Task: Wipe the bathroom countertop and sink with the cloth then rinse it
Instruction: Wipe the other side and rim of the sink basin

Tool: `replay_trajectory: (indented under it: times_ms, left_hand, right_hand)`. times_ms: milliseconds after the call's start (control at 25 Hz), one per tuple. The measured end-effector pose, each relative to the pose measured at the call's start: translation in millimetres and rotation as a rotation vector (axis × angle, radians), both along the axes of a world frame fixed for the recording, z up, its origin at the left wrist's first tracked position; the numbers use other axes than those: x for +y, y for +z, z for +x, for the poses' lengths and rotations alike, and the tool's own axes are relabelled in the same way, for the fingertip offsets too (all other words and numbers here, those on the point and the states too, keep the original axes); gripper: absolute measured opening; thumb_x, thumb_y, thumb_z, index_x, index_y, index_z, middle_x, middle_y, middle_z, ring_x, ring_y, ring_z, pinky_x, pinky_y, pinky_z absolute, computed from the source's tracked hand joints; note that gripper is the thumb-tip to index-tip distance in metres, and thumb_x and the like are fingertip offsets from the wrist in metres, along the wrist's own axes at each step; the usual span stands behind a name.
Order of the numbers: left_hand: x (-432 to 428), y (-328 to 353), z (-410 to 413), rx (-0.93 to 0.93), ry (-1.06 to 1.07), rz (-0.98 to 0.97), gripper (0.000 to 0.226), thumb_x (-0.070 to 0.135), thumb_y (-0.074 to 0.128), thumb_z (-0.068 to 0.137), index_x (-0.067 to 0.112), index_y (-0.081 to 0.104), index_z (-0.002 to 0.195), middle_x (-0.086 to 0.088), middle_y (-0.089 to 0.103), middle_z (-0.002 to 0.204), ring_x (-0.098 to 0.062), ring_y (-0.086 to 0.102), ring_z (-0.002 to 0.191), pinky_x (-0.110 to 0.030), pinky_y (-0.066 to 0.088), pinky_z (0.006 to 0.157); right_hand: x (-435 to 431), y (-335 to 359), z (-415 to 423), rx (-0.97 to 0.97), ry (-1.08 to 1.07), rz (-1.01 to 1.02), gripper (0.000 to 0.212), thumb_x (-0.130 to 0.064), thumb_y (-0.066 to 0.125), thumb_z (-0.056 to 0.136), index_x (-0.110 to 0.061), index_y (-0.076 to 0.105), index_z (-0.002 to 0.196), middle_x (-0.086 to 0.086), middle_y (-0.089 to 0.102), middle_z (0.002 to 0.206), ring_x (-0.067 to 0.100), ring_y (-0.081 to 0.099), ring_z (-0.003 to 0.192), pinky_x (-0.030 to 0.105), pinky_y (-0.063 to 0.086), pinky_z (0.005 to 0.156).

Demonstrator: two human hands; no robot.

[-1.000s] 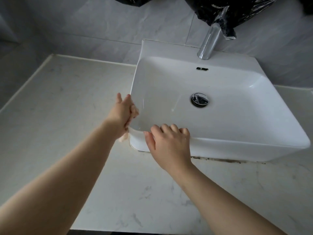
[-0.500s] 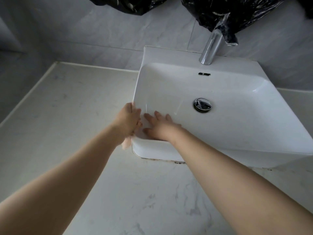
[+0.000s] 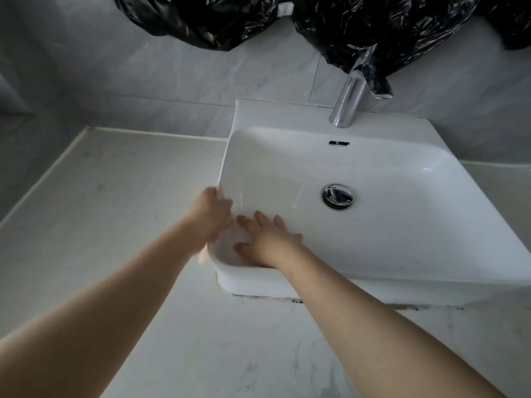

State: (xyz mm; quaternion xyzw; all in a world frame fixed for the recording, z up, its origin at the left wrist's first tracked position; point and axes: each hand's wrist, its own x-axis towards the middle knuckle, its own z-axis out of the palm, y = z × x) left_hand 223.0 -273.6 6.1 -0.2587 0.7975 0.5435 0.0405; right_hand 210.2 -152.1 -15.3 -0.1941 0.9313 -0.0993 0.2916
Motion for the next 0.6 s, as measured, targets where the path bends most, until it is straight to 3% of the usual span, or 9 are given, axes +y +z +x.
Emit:
replay_trajectory:
  times_ms: [120,240,320,520,600]
  left_hand:
    - [2.9,-7.6,27.3,-0.061,0.052,0.011,0.014,0.009,0.045,0.09,0.013,0.048,0.078,-0.007,0.053,0.065,-0.019,0.051,0.049,-0.021,0.034,0.04]
    - [-6.7,-6.9,-22.1,-0.041,0.023,-0.086,0.024,0.005,0.043,0.088,0.007,0.047,0.065,-0.01,0.05,0.055,-0.017,0.041,0.03,-0.013,0.026,0.031]
    - [-11.9,-2.9,-48.6,-0.022,0.008,-0.116,0.029,0.004,0.043,0.089,0.01,0.044,0.061,-0.01,0.048,0.052,-0.019,0.04,0.028,-0.014,0.026,0.03]
    - [-2.9,-15.6,1.8,-0.003,0.045,-0.056,0.012,0.014,0.043,0.093,0.009,0.047,0.083,-0.008,0.054,0.069,-0.02,0.05,0.049,-0.022,0.034,0.039]
    - [-0.3,-17.0,12.5,0.019,0.081,0.018,0.014,0.017,0.043,0.094,0.012,0.047,0.081,-0.006,0.052,0.069,-0.02,0.053,0.055,-0.021,0.036,0.043]
  right_hand:
    - [-1.3,-1.6,-0.8,0.0,-0.006,-0.017,0.062,-0.05,0.041,0.095,-0.042,0.009,0.148,-0.012,-0.002,0.159,0.031,-0.004,0.146,0.069,0.014,0.106]
    - [-2.0,0.1,-0.6,-0.009,-0.001,0.002,0.062,-0.05,0.038,0.096,-0.041,0.007,0.148,-0.011,-0.003,0.159,0.032,-0.004,0.146,0.07,0.015,0.106]
    - [-1.7,2.3,-0.7,-0.012,0.006,0.002,0.062,-0.05,0.038,0.096,-0.04,0.007,0.149,-0.01,-0.003,0.159,0.032,-0.004,0.146,0.07,0.014,0.105]
    - [-2.0,-1.7,0.3,-0.01,0.006,0.002,0.062,-0.049,0.04,0.095,-0.041,0.009,0.148,-0.01,-0.002,0.159,0.032,-0.003,0.145,0.069,0.015,0.106]
    - [-2.0,-2.4,-1.9,0.02,0.013,-0.006,0.061,-0.049,0.042,0.094,-0.04,0.013,0.147,-0.007,0.007,0.157,0.034,0.007,0.143,0.065,0.022,0.105]
